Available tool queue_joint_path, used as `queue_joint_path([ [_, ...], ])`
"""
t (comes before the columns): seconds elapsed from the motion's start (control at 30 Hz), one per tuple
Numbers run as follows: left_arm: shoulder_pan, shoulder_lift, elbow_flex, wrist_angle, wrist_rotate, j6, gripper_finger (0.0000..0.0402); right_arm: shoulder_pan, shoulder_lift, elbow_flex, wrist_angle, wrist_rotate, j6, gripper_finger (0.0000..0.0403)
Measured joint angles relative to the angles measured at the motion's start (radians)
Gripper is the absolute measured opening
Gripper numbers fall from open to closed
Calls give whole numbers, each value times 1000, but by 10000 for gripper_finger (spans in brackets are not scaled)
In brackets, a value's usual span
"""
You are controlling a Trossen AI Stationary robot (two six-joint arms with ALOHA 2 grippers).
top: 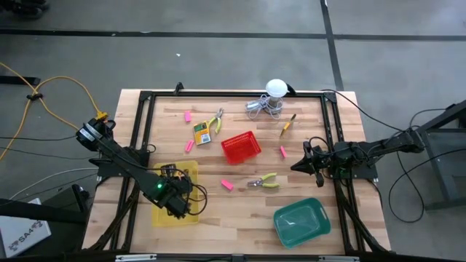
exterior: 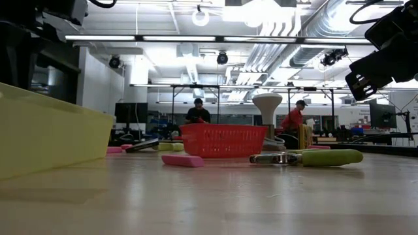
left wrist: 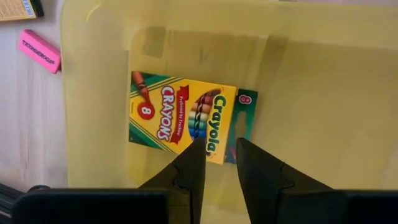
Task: Pick & Place School Supplies
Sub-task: Put the yellow box of crayons into the yellow bin
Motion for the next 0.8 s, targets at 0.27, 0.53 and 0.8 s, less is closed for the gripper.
queue_joint_path([
  [0.27, 15, -19, 0, 44, -20, 48, 84, 0, 0, 0, 0, 0, 0, 3],
  [0.53, 79, -75, 1, 179, -29, 188, 84, 0, 0, 0, 0, 0, 0, 3],
  [0.8, 173, -92, 1, 319, -29, 317, 83, 0, 0, 0, 0, 0, 0, 3],
])
